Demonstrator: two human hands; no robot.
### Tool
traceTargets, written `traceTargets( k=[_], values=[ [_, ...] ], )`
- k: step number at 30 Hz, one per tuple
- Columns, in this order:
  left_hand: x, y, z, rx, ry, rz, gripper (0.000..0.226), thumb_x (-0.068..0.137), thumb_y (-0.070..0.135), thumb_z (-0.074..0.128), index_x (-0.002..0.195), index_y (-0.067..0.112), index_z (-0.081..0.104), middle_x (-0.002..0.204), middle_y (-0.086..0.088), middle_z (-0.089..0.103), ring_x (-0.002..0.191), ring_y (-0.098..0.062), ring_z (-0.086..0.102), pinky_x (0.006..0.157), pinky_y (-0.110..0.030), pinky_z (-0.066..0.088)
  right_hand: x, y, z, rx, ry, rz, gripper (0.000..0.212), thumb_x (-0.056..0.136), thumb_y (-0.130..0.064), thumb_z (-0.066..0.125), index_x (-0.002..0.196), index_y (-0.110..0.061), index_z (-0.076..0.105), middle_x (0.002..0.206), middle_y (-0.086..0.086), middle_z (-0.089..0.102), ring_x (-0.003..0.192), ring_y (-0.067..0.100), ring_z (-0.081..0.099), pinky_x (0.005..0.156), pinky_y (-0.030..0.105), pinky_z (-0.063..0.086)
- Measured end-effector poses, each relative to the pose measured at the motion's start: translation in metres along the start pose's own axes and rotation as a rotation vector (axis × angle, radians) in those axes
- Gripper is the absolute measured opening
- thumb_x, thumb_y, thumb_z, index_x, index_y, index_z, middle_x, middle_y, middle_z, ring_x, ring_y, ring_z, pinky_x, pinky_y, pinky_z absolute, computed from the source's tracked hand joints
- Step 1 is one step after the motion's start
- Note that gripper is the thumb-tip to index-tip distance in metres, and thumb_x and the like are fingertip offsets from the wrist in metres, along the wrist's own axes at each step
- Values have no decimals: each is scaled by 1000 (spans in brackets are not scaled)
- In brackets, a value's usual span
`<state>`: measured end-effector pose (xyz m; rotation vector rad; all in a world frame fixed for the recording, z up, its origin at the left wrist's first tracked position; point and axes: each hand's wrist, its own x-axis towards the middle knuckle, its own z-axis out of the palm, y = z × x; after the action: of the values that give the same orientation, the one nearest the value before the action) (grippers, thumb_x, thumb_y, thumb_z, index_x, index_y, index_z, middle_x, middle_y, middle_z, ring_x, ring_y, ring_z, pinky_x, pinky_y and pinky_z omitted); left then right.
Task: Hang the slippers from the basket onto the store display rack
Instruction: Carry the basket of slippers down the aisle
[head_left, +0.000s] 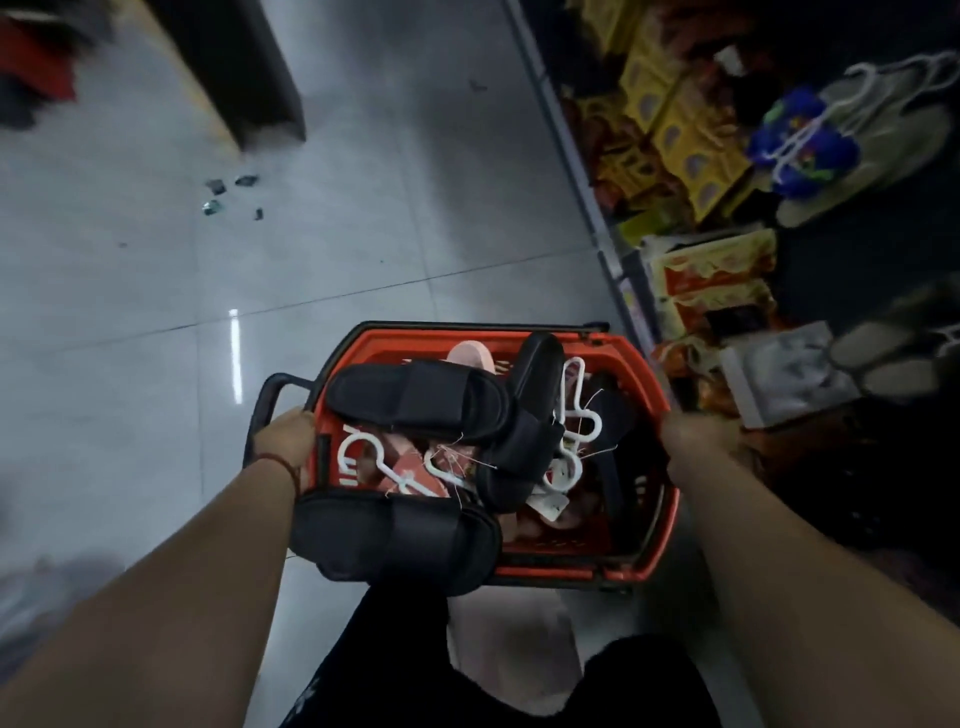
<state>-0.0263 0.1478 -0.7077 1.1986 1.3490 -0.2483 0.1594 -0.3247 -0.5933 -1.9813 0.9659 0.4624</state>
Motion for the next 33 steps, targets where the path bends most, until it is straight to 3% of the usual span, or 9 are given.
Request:
traceTargets(
  k=[4,6,9,12,18,23,26,29,33],
  values=[
    [-6,1,0,-124,122,-12,27,73,20,62,96,18,76,93,-18,73,85,-36,70,81,-62,56,65,-3,71,-89,-59,-96,34,88,-15,58,115,4,66,118,24,67,105,37,66,93,48,55],
    [-26,11,15,-175,186,-19,18,79,14,59,85,16,75,83,-16,71,74,-31,68,79,-55,59,81,-8,97,-158,-109,-124,28,90,-13,58,109,4,69,112,20,69,101,32,66,92,44,55],
    [-16,4,30,-234,261,-20,20,81,13,55,85,14,75,86,-21,70,73,-31,67,80,-55,59,107,-22,127,-175,-189,-203,26,95,-9,55,115,3,67,107,16,66,99,28,63,85,35,51],
    [7,-8,37,-267,283,-18,24,77,17,56,90,15,77,94,-22,72,78,-33,68,79,-63,57,126,-23,151,-217,-222,-220,28,99,-15,54,122,-2,64,118,12,64,109,29,61,95,37,50],
    [91,-54,61,-295,292,-19,24,83,14,56,95,16,77,91,-16,73,79,-31,69,81,-54,60,196,1,233,-342,-208,-312,28,100,-16,50,120,-4,64,125,21,64,116,36,61,99,40,47],
    [238,-108,68,-118,311,77,23,75,17,58,85,20,78,88,-15,75,87,-35,70,87,-56,58,256,49,304,-386,-136,-349,31,97,-4,49,125,7,58,129,27,60,118,40,59,96,39,47],
    [293,-131,78,118,314,122,27,85,22,55,100,22,77,113,-15,72,105,-38,68,95,-50,56,283,74,330,-479,-161,-355,41,90,-11,54,127,8,56,128,27,61,114,42,62,93,45,52],
    [276,-123,105,293,443,254,37,101,16,44,128,-3,61,131,-23,61,122,-38,58,104,-39,47,295,84,345,-501,-117,-511,49,94,-22,52,135,5,47,138,31,51,124,45,54,102,47,46],
    [242,-135,113,453,446,339,55,86,40,48,125,4,62,131,-21,62,122,-40,56,109,-44,43,281,109,339,-623,-59,-720,49,104,-30,37,138,6,42,140,34,44,129,49,45,106,47,39]
  ],
)
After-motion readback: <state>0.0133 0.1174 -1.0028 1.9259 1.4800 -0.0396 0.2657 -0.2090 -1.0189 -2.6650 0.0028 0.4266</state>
